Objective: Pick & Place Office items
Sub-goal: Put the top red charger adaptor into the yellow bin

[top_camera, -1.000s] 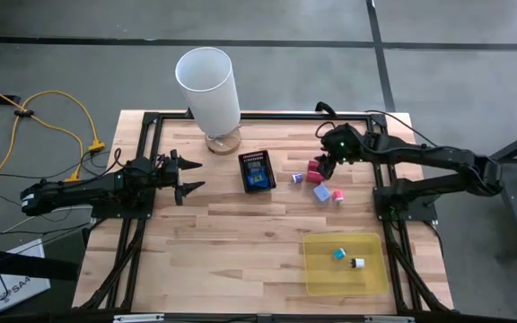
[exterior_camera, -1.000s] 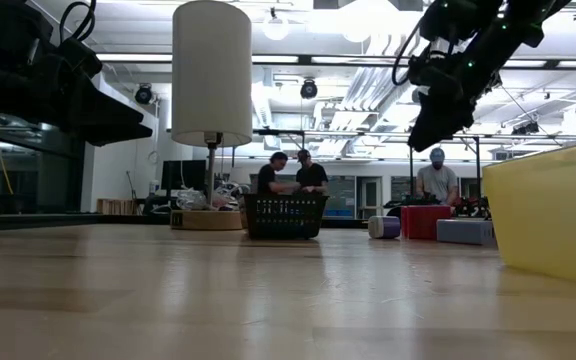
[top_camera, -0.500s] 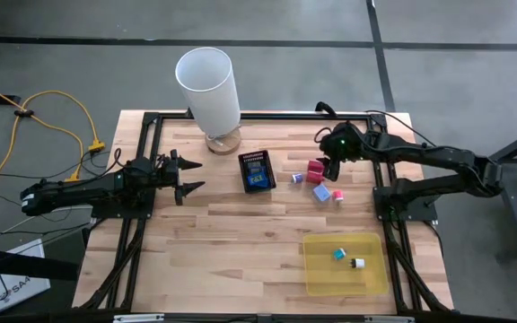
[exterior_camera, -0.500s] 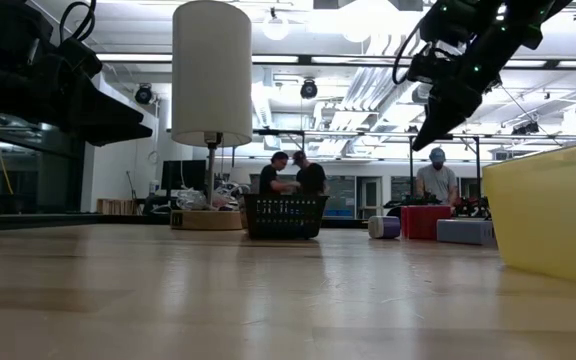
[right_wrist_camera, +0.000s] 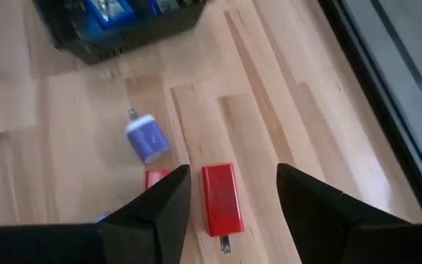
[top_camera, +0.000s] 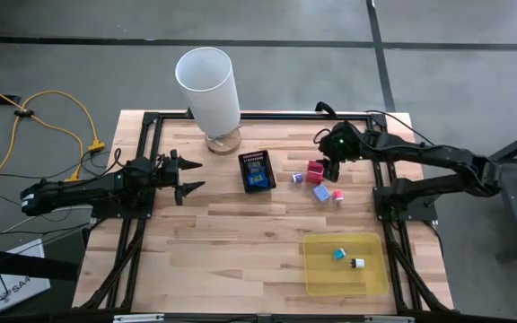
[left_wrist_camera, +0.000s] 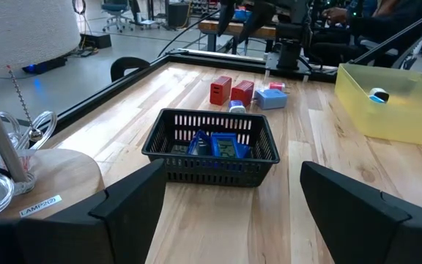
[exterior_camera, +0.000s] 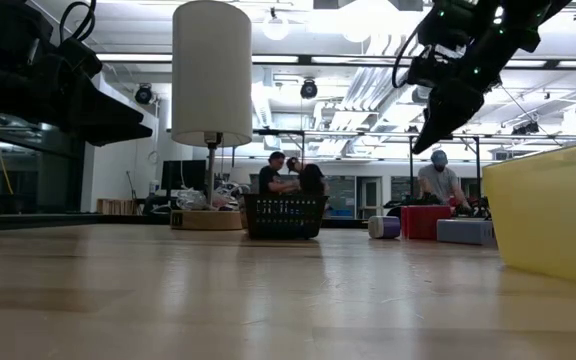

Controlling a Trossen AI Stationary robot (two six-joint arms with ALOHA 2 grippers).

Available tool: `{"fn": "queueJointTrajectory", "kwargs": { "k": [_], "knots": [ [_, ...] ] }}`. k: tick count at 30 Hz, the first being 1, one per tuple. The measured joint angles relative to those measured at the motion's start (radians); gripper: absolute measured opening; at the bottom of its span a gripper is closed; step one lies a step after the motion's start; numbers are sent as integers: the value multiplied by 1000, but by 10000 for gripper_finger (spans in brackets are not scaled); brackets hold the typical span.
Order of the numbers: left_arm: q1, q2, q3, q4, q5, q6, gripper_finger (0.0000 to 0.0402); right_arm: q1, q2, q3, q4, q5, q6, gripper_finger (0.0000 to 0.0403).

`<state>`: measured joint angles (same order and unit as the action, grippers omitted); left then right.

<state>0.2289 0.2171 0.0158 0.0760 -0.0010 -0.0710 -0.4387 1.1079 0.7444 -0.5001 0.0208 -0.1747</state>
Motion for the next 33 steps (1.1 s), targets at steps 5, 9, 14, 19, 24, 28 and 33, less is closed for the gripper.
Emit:
{"fn": "queueJointTrajectory", "kwargs": {
  "k": [5,9,14,19,24,28,33],
  "knots": [
    [0,0,0,0,0,0,308,-28,64,0,-12,-13,5,190],
    [0,0,0,0,0,0,308,-42,123,0,-11,-54,5,190],
    [0,0,0,0,0,0,308,-47,192,0,9,-54,1,190],
    [0,0,0,0,0,0,308,-47,242,0,31,-52,-13,190],
    [0,0,0,0,0,0,308,-49,276,0,37,-50,-13,190],
    [0,0,0,0,0,0,308,-49,295,0,37,-37,-14,190],
    [0,0,0,0,0,0,308,-49,314,0,38,-23,-14,190]
  ]
}}
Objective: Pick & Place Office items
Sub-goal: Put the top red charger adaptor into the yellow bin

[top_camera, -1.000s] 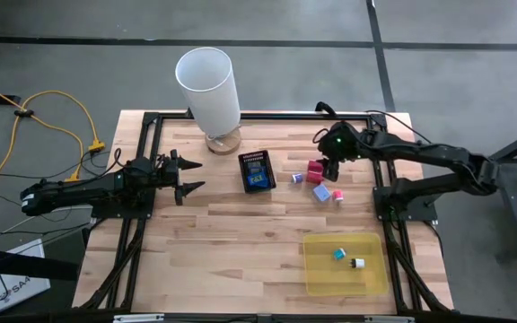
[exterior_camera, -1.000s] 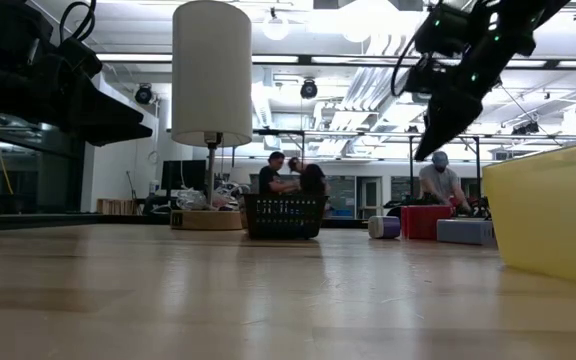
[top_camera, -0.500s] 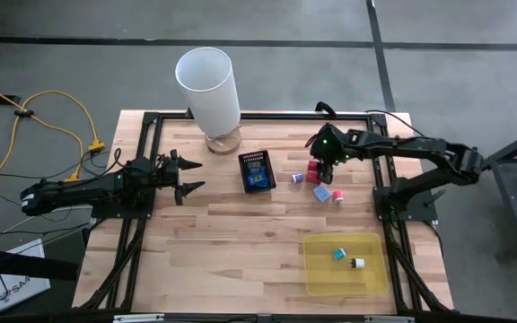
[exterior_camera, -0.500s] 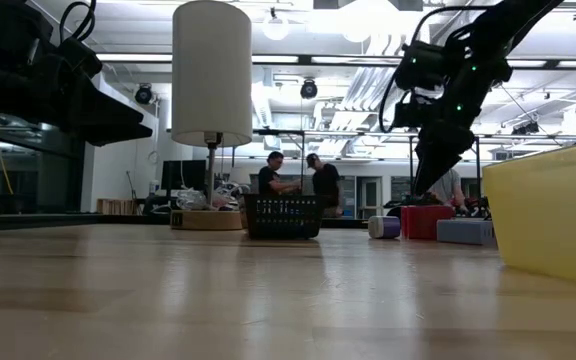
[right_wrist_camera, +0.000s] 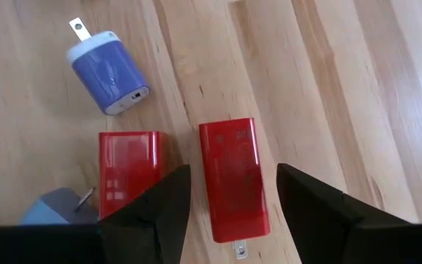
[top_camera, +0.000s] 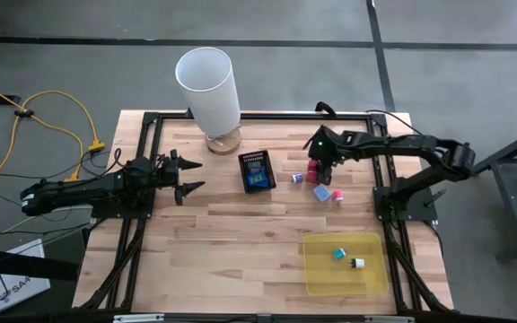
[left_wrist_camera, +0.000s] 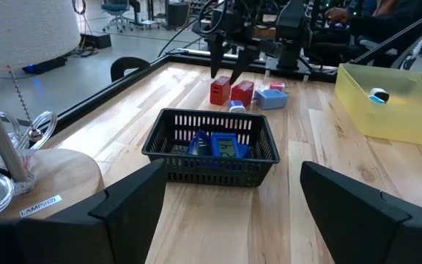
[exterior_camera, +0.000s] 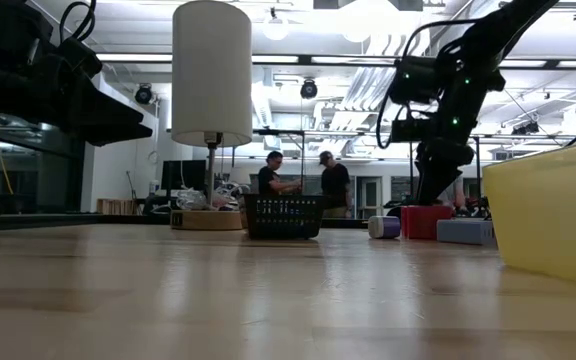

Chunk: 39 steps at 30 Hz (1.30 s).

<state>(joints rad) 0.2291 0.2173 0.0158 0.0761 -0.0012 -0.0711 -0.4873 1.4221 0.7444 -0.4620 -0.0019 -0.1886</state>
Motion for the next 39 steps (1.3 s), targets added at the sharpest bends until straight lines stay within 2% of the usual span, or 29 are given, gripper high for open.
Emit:
{"fn": "queueJointTrajectory", "kwargs": {
  "k": [39],
  "knots": [
    [0,0,0,0,0,0,308,0,8,-1,-30,3,0,190]
  ]
}}
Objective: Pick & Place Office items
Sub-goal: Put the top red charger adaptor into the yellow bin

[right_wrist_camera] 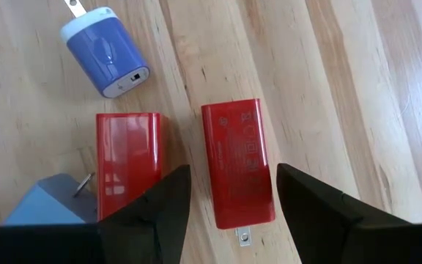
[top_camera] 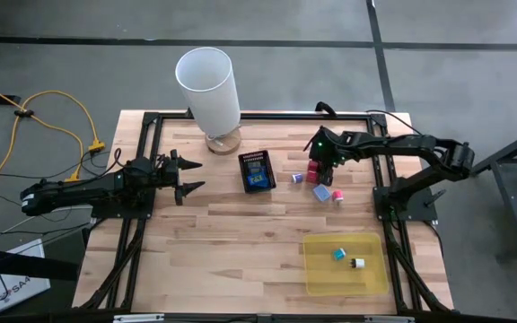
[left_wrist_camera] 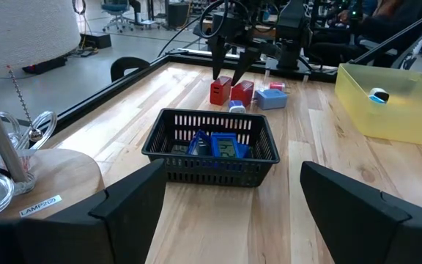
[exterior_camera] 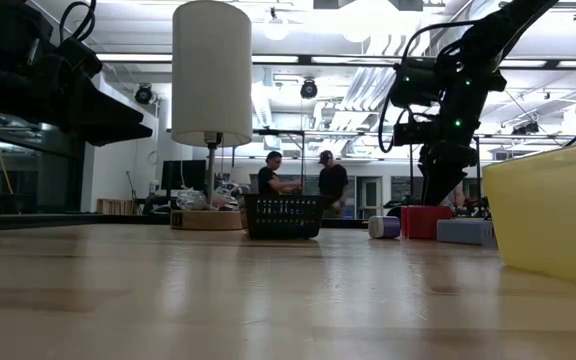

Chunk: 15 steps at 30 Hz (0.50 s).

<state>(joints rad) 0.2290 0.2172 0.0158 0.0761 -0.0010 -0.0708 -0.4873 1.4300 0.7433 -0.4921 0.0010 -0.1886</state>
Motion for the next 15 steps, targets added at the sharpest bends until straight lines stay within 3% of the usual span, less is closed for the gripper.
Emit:
{"fn": "queueJointTrajectory", "kwargs": {
  "k": [15],
  "knots": [
    [0,0,0,0,0,0,308,0,0,0,26,0,-19,190]
  ]
}}
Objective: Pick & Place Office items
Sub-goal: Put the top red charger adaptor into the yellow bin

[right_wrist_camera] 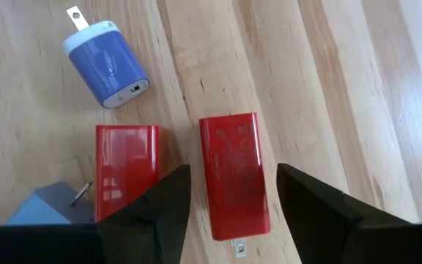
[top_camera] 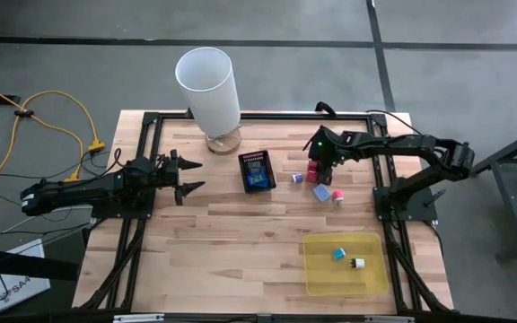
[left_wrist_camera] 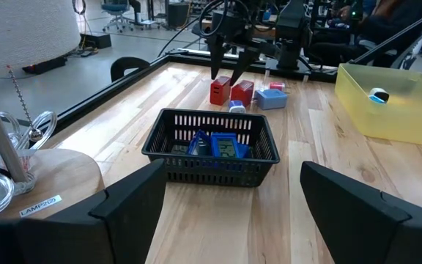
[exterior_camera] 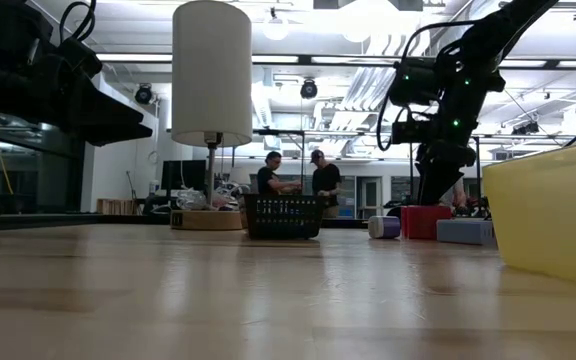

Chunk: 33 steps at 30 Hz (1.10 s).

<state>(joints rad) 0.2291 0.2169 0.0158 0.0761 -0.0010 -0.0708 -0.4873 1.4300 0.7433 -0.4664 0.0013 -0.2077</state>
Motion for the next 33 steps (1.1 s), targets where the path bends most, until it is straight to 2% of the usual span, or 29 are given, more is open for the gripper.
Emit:
{"fn": "queueJointTrajectory", "kwargs": {
  "k": [26,33],
  "knots": [
    [0,0,0,0,0,0,308,0,2,-32,55,0,20,190],
    [0,0,0,0,0,0,308,0,2,-32,55,0,20,169]
  ]
}}
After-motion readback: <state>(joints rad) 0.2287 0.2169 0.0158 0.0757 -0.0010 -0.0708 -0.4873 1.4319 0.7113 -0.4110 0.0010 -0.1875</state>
